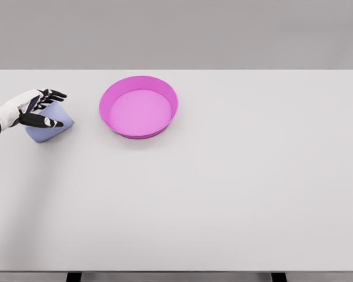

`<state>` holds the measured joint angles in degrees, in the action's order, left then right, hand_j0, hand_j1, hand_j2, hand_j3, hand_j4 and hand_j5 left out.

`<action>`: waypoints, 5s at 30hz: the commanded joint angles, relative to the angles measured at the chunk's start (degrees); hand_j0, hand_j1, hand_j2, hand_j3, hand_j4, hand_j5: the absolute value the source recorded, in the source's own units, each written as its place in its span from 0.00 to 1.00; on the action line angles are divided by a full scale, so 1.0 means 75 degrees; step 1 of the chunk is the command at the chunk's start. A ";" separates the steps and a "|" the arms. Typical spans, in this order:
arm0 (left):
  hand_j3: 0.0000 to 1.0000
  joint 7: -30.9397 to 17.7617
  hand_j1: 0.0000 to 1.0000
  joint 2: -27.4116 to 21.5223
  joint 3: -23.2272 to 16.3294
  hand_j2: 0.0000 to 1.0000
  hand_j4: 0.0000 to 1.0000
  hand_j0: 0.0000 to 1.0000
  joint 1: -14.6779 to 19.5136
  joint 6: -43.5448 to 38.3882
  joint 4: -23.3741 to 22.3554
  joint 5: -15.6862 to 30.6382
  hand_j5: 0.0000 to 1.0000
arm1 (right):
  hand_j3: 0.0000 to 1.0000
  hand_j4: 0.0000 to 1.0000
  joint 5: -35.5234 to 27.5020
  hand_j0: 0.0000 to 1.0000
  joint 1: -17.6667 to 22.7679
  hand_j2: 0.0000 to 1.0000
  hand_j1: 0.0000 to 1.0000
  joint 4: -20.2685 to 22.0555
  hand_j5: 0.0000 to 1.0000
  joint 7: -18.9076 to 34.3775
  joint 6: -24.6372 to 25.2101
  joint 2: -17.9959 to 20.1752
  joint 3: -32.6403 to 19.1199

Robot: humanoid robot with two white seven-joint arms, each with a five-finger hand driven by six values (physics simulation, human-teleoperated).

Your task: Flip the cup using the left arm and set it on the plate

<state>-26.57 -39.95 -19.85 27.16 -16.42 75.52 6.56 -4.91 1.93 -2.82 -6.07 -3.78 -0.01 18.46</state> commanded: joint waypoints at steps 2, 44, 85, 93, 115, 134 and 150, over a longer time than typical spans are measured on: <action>0.72 -0.0008 0.72 -0.0006 -0.0107 0.72 0.72 0.72 0.0000 -0.0003 -0.0002 -0.0031 0.72 | 1.00 1.00 -0.0002 1.00 0.0012 1.00 1.00 0.0001 1.00 0.0001 0.0000 0.0002 -0.0001; 0.60 -0.0149 0.60 0.1951 0.1253 0.60 0.60 0.60 0.0375 0.1719 0.0420 0.0719 0.60 | 1.00 1.00 -0.0002 1.00 0.0012 1.00 1.00 0.0001 1.00 0.0001 0.0000 0.0002 -0.0001; 0.60 0.1175 0.60 0.4494 0.1182 0.60 0.60 0.60 -0.0211 0.6855 -0.2182 0.0836 0.60 | 1.00 1.00 -0.0002 1.00 0.0012 1.00 1.00 0.0001 1.00 0.0001 0.0000 0.0002 -0.0001; 0.60 0.1175 0.60 0.4447 0.1206 0.60 0.60 0.60 -0.0094 0.6855 -0.2674 0.0824 0.60 | 1.00 1.00 -0.0002 1.00 0.0012 1.00 1.00 0.0001 1.00 0.0001 0.0000 0.0002 -0.0001; 0.61 0.1187 0.61 0.4482 0.1194 0.61 0.61 0.61 0.0023 0.6855 -0.2909 0.0801 0.61 | 1.00 1.00 -0.0002 1.00 0.0012 1.00 1.00 0.0001 1.00 0.0001 0.0000 0.0002 -0.0001; 1.00 0.1199 1.00 0.4424 0.1194 1.00 1.00 1.00 0.0023 0.6855 -0.2873 0.0801 1.00 | 1.00 1.00 -0.0002 1.00 0.0012 1.00 1.00 0.0001 1.00 0.0001 0.0000 0.0002 -0.0001; 1.00 0.1140 1.00 0.4190 0.1194 1.00 1.00 1.00 0.0059 0.6855 -0.2147 0.1223 1.00 | 1.00 1.00 -0.0002 1.00 0.0000 1.00 1.00 0.0001 1.00 0.0001 0.0000 0.0002 -0.0001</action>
<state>-17.93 -7.87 -10.86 27.60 35.02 57.76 14.33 -4.91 2.02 -2.82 -6.07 -3.78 -0.01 18.46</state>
